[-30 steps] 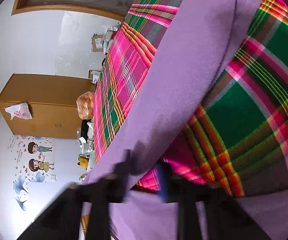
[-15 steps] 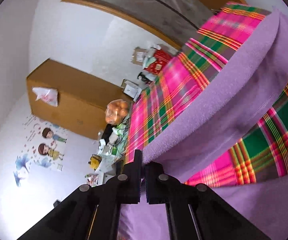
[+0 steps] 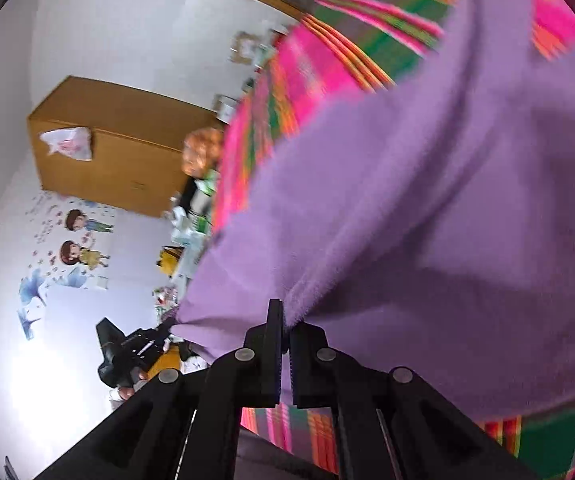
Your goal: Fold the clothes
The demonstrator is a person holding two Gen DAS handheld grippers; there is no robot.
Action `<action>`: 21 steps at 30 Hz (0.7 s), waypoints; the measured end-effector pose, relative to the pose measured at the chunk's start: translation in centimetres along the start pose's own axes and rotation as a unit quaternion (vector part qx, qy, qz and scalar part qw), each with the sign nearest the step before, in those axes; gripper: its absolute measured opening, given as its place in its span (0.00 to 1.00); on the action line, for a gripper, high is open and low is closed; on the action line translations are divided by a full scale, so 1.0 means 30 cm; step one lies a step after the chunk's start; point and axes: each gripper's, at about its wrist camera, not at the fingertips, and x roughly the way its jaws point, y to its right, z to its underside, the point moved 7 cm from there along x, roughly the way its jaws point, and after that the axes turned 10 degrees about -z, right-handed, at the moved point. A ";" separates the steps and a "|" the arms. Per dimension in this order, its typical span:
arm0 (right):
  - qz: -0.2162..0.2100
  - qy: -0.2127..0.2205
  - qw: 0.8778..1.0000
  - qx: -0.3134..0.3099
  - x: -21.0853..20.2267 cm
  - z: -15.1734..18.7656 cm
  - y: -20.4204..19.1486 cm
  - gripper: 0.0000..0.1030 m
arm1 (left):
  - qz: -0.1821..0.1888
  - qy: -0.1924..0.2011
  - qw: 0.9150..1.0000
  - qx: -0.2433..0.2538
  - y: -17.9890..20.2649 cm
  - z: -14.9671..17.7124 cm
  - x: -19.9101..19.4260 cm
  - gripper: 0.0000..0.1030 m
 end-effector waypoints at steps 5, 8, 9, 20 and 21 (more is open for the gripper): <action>-0.002 -0.006 1.000 -0.017 -0.019 0.043 -0.029 0.03 | -0.024 -0.017 0.999 0.041 -0.016 0.048 0.006 0.11; 0.012 -0.015 0.999 -0.044 -0.021 0.073 -0.039 0.03 | -0.035 -0.021 0.996 0.074 -0.022 0.070 -0.001 0.11; 0.022 -0.023 0.999 -0.039 -0.015 0.091 -0.013 0.03 | -0.039 -0.028 0.996 0.080 -0.032 0.082 0.007 0.11; 0.044 -0.039 0.997 -0.043 0.002 0.146 0.031 0.03 | -0.057 -0.045 0.990 0.122 -0.036 0.122 0.024 0.11; 0.051 -0.043 0.997 -0.045 0.007 0.150 0.043 0.03 | -0.062 -0.052 0.989 0.125 -0.038 0.128 0.037 0.11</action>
